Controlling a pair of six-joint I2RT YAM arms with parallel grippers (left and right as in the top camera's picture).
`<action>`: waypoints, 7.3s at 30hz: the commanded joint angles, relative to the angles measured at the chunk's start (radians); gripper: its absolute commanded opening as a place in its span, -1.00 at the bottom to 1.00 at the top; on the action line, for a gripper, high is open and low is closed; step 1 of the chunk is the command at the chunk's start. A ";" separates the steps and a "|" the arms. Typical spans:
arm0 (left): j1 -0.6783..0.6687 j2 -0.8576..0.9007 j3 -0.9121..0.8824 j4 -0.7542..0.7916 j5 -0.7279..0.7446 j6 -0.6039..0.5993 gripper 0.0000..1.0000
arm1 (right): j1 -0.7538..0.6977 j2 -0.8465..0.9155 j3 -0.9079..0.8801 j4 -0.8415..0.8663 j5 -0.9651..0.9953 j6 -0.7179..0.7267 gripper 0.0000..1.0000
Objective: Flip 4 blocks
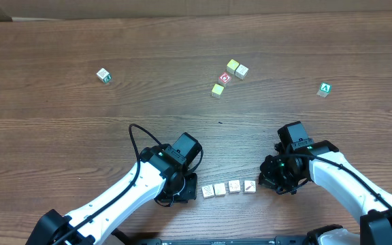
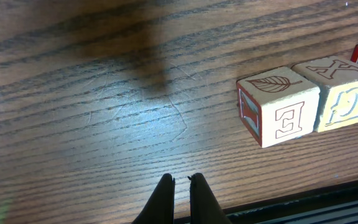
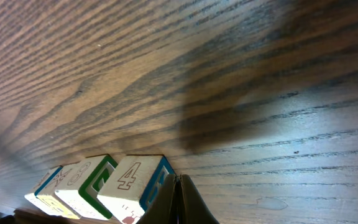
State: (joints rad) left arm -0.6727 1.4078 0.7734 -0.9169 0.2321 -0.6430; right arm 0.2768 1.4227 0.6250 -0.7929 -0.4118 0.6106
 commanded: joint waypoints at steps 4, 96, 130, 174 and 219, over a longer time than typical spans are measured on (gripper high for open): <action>-0.002 -0.009 0.012 0.003 0.005 0.026 -0.92 | 0.005 -0.006 -0.010 0.011 -0.009 0.014 -0.92; -0.042 0.189 -0.004 0.186 0.079 -0.098 -0.75 | 0.159 -0.006 0.028 0.112 0.124 0.078 -0.92; -0.013 0.189 -0.004 0.225 0.021 -0.121 -0.91 | 0.162 -0.006 0.106 0.232 -0.076 -0.261 -0.92; -0.013 0.189 -0.004 0.251 -0.060 -0.166 -0.91 | 0.261 0.084 0.106 0.310 0.013 -0.003 -0.92; -0.013 0.189 -0.004 0.253 -0.064 -0.166 -0.92 | 0.331 0.084 0.106 0.241 0.007 0.090 -0.92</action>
State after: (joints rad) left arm -0.6914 1.5871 0.7719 -0.6647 0.1822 -0.7876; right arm 0.6029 1.5055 0.7055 -0.5537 -0.3935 0.6998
